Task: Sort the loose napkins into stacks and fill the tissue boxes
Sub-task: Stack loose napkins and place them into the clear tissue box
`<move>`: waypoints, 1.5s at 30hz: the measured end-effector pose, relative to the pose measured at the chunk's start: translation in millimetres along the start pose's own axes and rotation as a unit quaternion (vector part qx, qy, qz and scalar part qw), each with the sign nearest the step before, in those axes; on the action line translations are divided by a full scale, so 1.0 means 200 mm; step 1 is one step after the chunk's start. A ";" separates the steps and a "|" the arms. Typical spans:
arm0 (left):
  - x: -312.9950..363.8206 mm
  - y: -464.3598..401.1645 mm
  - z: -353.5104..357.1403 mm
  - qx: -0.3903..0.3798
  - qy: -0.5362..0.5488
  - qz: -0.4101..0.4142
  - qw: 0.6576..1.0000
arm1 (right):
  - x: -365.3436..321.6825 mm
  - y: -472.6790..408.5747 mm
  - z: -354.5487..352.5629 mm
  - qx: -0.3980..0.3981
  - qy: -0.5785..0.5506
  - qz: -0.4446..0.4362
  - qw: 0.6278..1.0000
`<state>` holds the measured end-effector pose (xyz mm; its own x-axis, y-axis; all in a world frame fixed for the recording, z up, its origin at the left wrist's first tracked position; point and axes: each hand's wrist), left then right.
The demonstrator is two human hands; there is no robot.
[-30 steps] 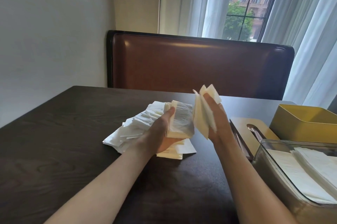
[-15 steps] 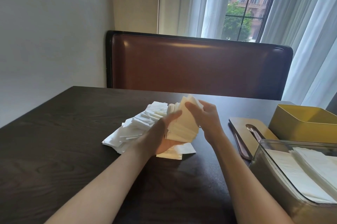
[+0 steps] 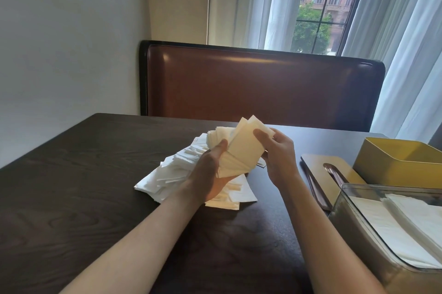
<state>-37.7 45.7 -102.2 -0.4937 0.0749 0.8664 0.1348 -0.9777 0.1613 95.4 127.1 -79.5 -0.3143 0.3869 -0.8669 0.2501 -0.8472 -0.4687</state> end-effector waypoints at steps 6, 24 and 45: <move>0.00 0.03 0.02 -0.044 0.009 -0.008 0.999 | -0.04 0.02 0.01 -0.030 -0.043 0.031 0.998; -0.01 0.03 0.02 -0.032 0.001 -0.026 0.999 | 0.00 0.01 0.03 0.052 0.062 -0.063 0.995; 0.10 -0.04 -0.07 0.047 0.103 0.062 0.992 | 0.33 -0.06 -0.07 -0.068 0.310 0.077 0.945</move>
<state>-60.5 51.6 -93.5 -0.6314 -0.0967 0.7694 0.2808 -0.9534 0.1106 84.8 167.4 -133.5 0.3212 0.4366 -0.8404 0.3769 -0.8730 -0.3095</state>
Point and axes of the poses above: each hand's wrist, its own y-axis away from the middle knuckle, its own z-axis out of the palm, x = y × z, and after that the axes turned 9 degrees about -z, right-handed
